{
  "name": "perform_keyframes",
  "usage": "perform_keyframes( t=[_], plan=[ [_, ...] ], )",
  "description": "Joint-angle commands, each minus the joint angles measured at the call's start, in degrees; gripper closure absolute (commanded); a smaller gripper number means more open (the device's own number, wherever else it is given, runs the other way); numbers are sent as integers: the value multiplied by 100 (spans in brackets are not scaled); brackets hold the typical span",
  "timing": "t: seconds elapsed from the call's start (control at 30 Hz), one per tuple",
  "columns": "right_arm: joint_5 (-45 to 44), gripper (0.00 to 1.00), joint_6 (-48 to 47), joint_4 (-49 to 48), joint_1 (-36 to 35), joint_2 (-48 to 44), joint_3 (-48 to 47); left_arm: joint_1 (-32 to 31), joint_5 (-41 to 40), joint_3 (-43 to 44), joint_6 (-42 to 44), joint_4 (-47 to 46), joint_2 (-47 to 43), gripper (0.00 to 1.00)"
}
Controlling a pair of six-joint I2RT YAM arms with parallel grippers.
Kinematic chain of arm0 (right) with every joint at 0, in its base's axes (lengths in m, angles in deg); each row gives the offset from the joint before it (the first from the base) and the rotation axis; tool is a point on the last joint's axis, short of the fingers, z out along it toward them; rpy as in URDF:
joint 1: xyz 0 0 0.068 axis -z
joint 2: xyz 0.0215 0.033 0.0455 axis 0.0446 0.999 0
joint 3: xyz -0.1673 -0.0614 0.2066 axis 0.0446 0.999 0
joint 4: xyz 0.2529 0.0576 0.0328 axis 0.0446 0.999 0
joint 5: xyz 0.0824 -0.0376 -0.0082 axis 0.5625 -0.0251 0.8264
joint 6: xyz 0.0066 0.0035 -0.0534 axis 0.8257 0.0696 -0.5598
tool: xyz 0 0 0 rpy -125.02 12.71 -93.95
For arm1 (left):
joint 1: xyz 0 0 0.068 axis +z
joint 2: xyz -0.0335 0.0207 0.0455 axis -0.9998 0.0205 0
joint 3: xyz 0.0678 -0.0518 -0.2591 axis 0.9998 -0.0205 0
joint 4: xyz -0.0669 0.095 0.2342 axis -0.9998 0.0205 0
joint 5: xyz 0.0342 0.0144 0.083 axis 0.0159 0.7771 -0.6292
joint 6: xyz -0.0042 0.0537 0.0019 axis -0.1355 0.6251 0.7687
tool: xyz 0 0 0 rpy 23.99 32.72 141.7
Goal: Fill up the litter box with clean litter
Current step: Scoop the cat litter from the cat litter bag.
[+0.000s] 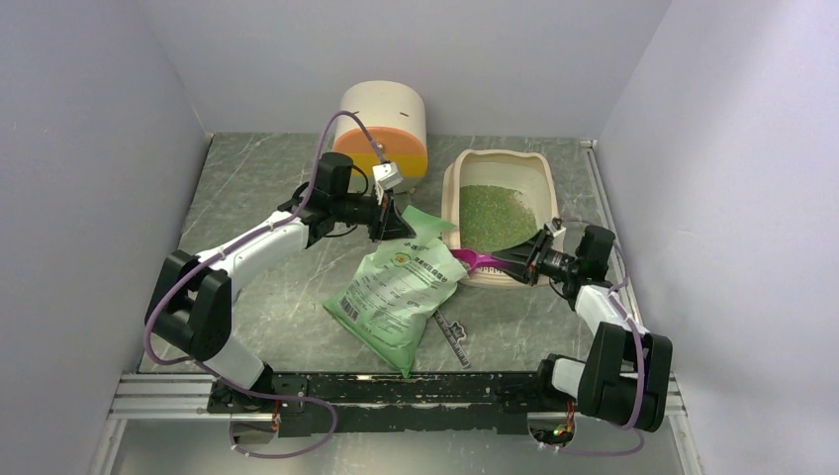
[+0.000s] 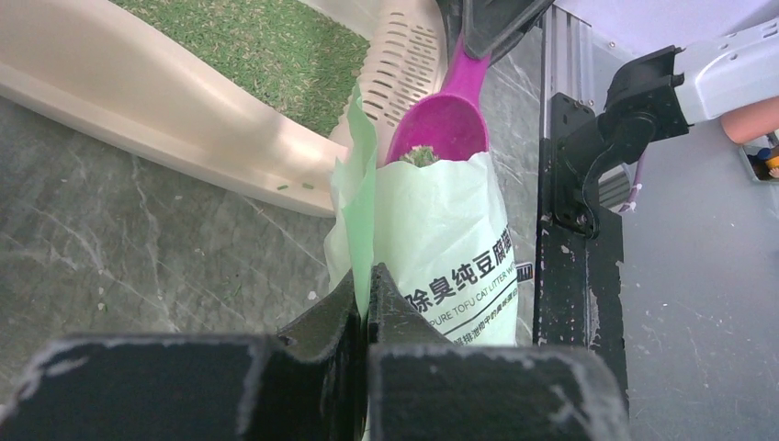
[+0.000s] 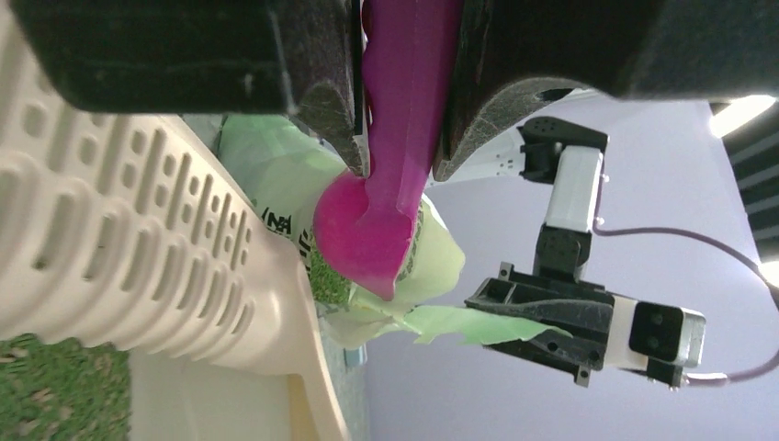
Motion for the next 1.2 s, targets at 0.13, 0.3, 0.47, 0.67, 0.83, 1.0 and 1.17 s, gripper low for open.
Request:
perform_keyframes(
  t=[0.13, 0.3, 0.47, 0.67, 0.83, 1.0, 1.17],
  plan=[
    [5, 100, -142, 264, 505, -426, 159, -67, 279, 145, 98, -166, -187, 95],
    [54, 100, 447, -409, 668, -593, 484, -72, 279, 182, 121, -122, -151, 95],
    [12, 100, 797, -744, 887, -872, 745, -72, 297, 248, 181, -82, -112, 95],
    [-15, 100, 1581, -1673, 1117, -1205, 1243, -72, 322, 272, 226, 101, -81, 95],
    [-13, 100, 1901, -2106, 1208, -1322, 1440, -72, 332, 254, 212, 56, -73, 95],
    [-78, 100, 2191, -2473, 1322, -1406, 1591, -72, 358, 253, 168, -7, -29, 95],
    [-138, 100, 2669, -3181, 1454, -1426, 1838, -72, 363, 287, 190, 10, 14, 95]
  ],
)
